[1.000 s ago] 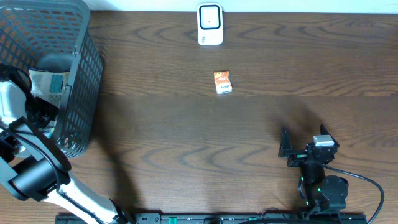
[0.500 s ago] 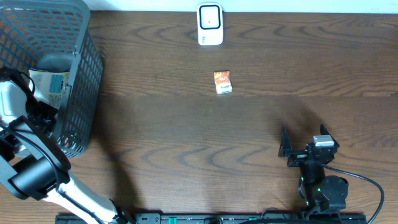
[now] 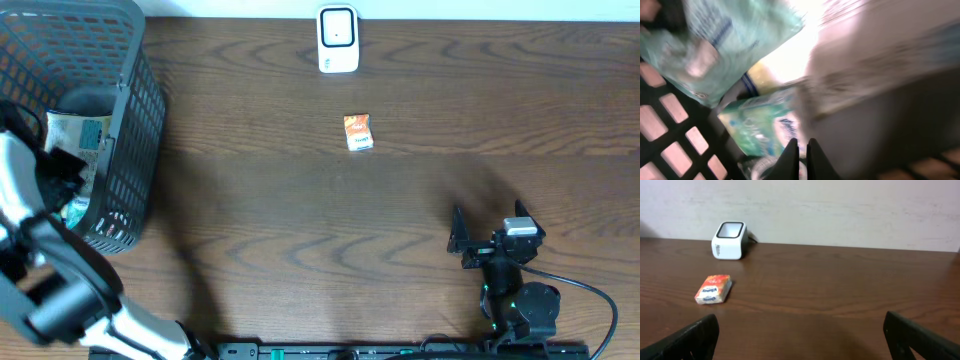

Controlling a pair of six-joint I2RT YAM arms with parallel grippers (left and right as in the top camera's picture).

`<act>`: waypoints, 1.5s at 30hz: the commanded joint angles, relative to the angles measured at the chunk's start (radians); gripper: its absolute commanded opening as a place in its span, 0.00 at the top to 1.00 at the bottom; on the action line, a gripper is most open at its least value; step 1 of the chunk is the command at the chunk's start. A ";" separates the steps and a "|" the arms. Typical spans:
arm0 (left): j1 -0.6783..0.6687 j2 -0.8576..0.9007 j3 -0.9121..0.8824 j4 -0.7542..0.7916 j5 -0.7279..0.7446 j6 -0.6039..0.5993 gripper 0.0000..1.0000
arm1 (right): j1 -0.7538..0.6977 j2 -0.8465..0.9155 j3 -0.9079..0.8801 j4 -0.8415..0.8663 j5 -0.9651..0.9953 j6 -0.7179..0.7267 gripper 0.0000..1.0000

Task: Scan the item barcode
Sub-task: 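Reach the left gripper into the basket toward the white bag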

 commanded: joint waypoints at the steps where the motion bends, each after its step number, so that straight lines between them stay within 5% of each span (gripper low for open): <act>1: 0.003 -0.182 0.021 0.042 0.096 -0.006 0.93 | -0.004 -0.005 -0.001 -0.004 0.000 -0.001 0.01; 10: 0.002 -0.465 0.021 0.140 0.096 -0.005 0.90 | -0.004 -0.005 -0.001 -0.004 0.001 -0.001 0.01; 13: 0.003 -0.480 0.020 0.118 0.091 0.019 0.47 | -0.004 -0.005 -0.001 -0.004 0.000 -0.001 0.01; 15: 0.003 -0.472 0.019 0.098 0.091 0.066 0.33 | -0.004 -0.005 -0.001 -0.004 0.001 -0.001 0.01; 22: 0.003 -0.396 0.013 0.061 0.081 0.218 0.26 | -0.004 -0.005 -0.001 -0.004 0.001 -0.001 0.01; 33: 0.005 -0.258 0.007 0.000 -0.157 0.236 0.24 | -0.004 -0.005 -0.001 -0.005 0.001 -0.001 0.01; 40: 0.005 -0.208 -0.025 -0.005 -0.161 0.245 0.24 | -0.004 -0.005 -0.001 -0.004 0.000 -0.001 0.01; 45: 0.005 -0.163 -0.027 -0.055 -0.162 0.361 0.24 | -0.004 -0.005 -0.001 -0.004 0.001 -0.001 0.01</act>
